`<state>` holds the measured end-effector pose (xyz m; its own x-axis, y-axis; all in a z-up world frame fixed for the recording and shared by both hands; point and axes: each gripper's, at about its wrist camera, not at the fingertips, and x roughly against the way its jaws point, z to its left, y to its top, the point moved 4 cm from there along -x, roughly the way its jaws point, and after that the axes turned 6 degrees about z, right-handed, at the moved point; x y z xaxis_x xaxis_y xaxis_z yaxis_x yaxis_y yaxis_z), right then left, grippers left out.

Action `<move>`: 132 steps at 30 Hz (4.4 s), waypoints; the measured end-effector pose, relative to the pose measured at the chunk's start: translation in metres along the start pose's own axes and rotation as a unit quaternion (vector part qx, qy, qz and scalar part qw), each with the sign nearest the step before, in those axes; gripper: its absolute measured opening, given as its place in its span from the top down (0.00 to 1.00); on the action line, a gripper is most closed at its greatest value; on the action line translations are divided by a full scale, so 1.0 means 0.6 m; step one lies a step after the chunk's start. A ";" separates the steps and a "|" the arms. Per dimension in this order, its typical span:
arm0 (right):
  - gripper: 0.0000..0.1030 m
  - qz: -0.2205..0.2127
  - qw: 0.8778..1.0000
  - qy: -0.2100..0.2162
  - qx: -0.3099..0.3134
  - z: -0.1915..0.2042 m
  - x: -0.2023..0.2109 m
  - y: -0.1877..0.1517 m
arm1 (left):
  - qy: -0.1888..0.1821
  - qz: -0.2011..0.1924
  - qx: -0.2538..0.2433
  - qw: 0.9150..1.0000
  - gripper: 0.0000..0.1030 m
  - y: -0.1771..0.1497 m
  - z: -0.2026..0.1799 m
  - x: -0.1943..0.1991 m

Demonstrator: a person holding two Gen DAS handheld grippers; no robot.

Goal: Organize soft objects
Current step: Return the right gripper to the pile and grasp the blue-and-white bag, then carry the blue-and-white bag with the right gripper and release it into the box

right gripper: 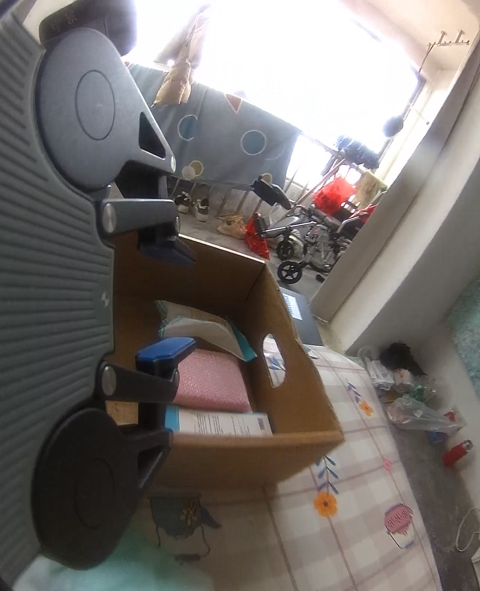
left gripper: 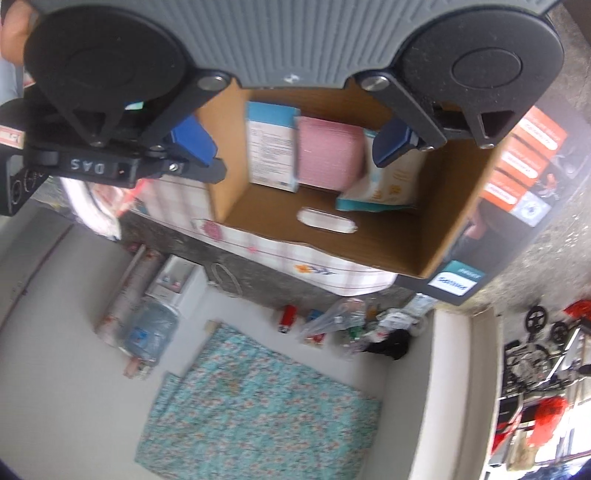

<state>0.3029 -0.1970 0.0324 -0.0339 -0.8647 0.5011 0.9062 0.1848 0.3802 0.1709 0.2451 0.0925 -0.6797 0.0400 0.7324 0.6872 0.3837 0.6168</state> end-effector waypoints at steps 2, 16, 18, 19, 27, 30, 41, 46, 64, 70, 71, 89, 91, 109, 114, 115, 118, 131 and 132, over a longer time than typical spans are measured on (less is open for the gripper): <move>0.54 -0.031 0.999 -0.008 0.003 -0.015 0.057 -0.012 | -0.022 -0.001 -0.008 1.000 0.05 -0.019 -0.032 0.001; 0.46 -0.150 0.985 -0.072 -0.048 -0.194 0.297 -0.108 | -0.122 0.050 -0.083 0.988 0.00 -0.123 -0.257 -0.040; 0.45 -0.154 0.984 -0.077 -0.051 -0.211 0.313 -0.115 | -0.135 0.059 -0.087 0.985 0.00 -0.133 -0.283 -0.049; 0.45 -0.156 0.983 -0.080 -0.052 -0.220 0.322 -0.116 | -0.139 0.064 -0.092 0.984 0.00 -0.137 -0.296 -0.054; 0.43 -0.169 0.977 -0.125 -0.047 -0.277 0.398 -0.099 | -0.166 0.077 -0.144 0.972 0.00 -0.149 -0.386 -0.086; 0.39 -0.167 0.974 -0.150 -0.036 -0.297 0.428 -0.075 | -0.158 0.078 -0.172 0.969 0.00 -0.148 -0.425 -0.106; 0.29 -0.062 0.974 -0.215 -0.026 -0.424 0.424 0.095 | -0.104 0.154 -0.212 0.959 0.09 -0.147 -0.533 -0.277; 0.29 0.002 0.973 -0.225 -0.044 -0.490 0.368 0.138 | -0.136 0.223 -0.155 0.953 0.24 -0.152 -0.546 -0.360; 0.46 0.093 0.974 -0.188 -0.084 -0.584 0.269 0.140 | -0.138 0.315 -0.060 0.937 0.34 -0.167 -0.551 -0.487; 0.49 0.064 0.978 -0.175 -0.095 -0.565 0.285 0.134 | -0.131 0.289 -0.064 0.946 0.40 -0.153 -0.548 -0.465; 0.49 0.055 0.979 -0.171 -0.096 -0.557 0.291 0.135 | -0.131 0.283 -0.065 0.948 0.40 -0.148 -0.548 -0.458; 0.48 -0.050 0.988 -0.146 -0.004 -0.256 0.380 0.129 | -0.171 0.122 -0.050 0.976 0.42 -0.050 -0.470 -0.198; 0.48 -0.051 0.989 -0.136 0.010 -0.208 0.369 0.122 | -0.166 0.101 -0.044 0.980 0.42 -0.039 -0.439 -0.161; 0.46 0.062 0.998 -0.004 0.017 0.065 0.036 0.010 | -0.016 0.035 0.037 0.999 0.42 -0.016 -0.055 -0.001; 0.37 0.106 0.994 -0.029 -0.003 0.060 -0.036 -0.039 | -0.026 0.114 0.039 0.992 0.41 -0.044 0.004 -0.045; 0.36 0.108 0.993 -0.042 -0.003 0.057 -0.042 -0.045 | -0.027 0.135 0.038 0.990 0.40 -0.050 0.010 -0.060; 0.36 0.094 0.994 -0.049 -0.002 0.048 -0.033 -0.052 | -0.023 0.188 0.027 0.981 0.40 -0.089 0.029 -0.103; 0.34 0.008 1.000 -0.023 -0.005 -0.013 0.126 -0.059 | 0.030 0.226 0.041 0.973 0.40 -0.100 0.034 -0.190; 0.34 0.004 1.000 -0.021 -0.008 -0.020 0.134 -0.064 | 0.031 0.231 0.044 0.972 0.41 -0.101 0.036 -0.199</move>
<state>0.2706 -0.2791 0.0487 -0.0434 -0.8431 0.5360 0.9129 0.1845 0.3641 0.2049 0.2368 -0.0383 -0.2858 0.1726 0.9426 0.8887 0.4156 0.1934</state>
